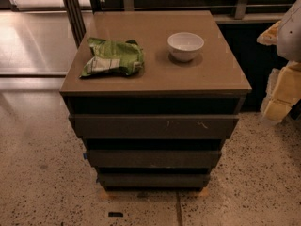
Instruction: Open top drawer
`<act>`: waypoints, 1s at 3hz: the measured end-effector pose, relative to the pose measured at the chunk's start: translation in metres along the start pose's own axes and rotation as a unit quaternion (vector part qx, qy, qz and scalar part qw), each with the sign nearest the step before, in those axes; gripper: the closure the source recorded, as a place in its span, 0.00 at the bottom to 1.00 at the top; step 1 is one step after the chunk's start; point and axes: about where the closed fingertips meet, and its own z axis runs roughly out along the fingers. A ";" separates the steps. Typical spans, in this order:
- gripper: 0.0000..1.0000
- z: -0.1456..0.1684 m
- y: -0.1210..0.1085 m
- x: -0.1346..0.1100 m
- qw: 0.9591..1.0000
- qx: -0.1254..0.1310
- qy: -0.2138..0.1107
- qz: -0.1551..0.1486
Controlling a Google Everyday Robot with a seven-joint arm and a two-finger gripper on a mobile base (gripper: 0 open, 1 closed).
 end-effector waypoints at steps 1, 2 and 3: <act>0.00 0.000 0.000 0.000 1.000 0.000 0.000 0.000; 0.00 -0.002 0.000 0.000 1.000 0.016 -0.002 0.005; 0.00 0.004 0.020 0.006 0.999 0.029 -0.029 0.034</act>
Offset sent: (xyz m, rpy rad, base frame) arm -0.0015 -0.0017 0.0005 -0.0012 -0.0548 -0.0366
